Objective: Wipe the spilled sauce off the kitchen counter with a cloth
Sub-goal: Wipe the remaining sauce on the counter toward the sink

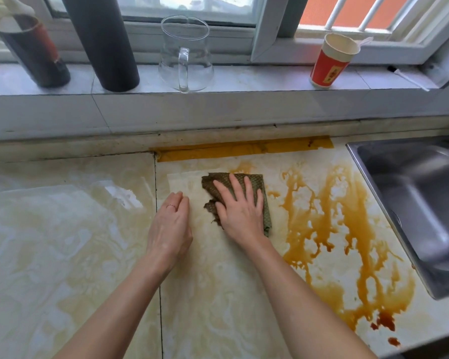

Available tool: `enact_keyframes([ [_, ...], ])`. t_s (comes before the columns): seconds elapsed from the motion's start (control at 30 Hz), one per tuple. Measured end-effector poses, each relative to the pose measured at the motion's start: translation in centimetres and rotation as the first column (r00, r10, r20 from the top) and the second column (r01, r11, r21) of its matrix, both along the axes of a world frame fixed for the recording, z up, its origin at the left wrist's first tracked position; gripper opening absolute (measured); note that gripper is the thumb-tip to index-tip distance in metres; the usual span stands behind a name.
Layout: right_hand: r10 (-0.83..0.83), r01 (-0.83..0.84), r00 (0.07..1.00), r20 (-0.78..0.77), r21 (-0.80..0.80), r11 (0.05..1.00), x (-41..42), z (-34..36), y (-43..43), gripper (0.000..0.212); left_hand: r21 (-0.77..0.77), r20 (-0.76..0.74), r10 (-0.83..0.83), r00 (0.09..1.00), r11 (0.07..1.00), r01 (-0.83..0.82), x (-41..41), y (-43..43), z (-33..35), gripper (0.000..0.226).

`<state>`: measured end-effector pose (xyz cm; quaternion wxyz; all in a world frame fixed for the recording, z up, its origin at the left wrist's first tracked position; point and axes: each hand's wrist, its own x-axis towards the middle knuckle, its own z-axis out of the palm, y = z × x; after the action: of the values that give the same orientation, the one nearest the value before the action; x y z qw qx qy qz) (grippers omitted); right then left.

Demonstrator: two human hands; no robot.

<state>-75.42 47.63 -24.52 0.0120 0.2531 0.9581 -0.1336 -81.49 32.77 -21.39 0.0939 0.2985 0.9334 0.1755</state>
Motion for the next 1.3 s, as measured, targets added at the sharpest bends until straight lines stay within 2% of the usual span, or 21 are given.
enact_keyframes([
  [0.1,-0.073,0.073,0.997,-0.001,-0.007,0.997,0.2,0.0,-1.3,0.053,-0.004,0.052,0.019,0.998,1.000,-0.018,-0.4,0.3,0.3,0.051],
  [0.2,0.018,-0.018,1.000,-0.011,0.001,1.000,0.6,-0.1,-3.2,0.054,-0.039,0.064,-0.004,0.998,0.999,0.007,-0.5,0.6,0.6,0.054],
  [0.33,0.130,-0.130,0.991,-0.006,0.027,0.991,-2.4,0.0,-0.4,0.051,-0.087,0.064,-0.012,0.998,0.996,0.017,-0.7,0.9,0.9,0.057],
  [0.5,-0.002,0.002,1.000,-0.005,0.036,0.999,-3.8,0.0,0.6,0.051,-0.104,0.071,-0.022,0.997,0.994,0.030,-0.7,0.8,0.9,0.060],
  [0.67,0.206,-0.205,0.979,0.004,0.107,0.973,-4.3,0.1,0.0,0.050,-0.145,0.075,-0.063,0.995,0.987,0.074,-0.8,0.9,0.8,0.066],
  [0.73,0.225,-0.226,0.974,0.023,0.145,0.963,-5.3,0.1,2.0,0.051,-0.143,0.080,-0.061,0.995,0.987,0.072,-0.8,0.8,0.9,0.067],
  [0.9,-0.040,0.039,0.999,0.025,0.030,0.999,-6.4,-0.2,5.1,0.055,-0.132,0.091,-0.052,0.994,0.989,0.064,-0.7,0.6,1.1,0.068],
  [0.97,-0.047,0.047,0.997,0.057,0.005,0.999,-6.5,-0.1,4.2,0.055,-0.130,0.088,-0.063,0.994,0.989,0.074,-0.8,0.5,1.1,0.069],
  [1.13,0.122,-0.123,0.992,0.041,0.017,0.992,-5.4,-0.5,6.0,0.055,-0.134,0.083,-0.081,0.993,0.987,0.092,-0.9,0.4,1.0,0.071],
  [1.3,-0.134,0.135,0.990,0.052,-0.017,0.991,-6.4,-0.2,7.4,0.056,-0.139,0.077,-0.101,0.992,0.984,0.111,-1.0,0.3,1.0,0.071],
])
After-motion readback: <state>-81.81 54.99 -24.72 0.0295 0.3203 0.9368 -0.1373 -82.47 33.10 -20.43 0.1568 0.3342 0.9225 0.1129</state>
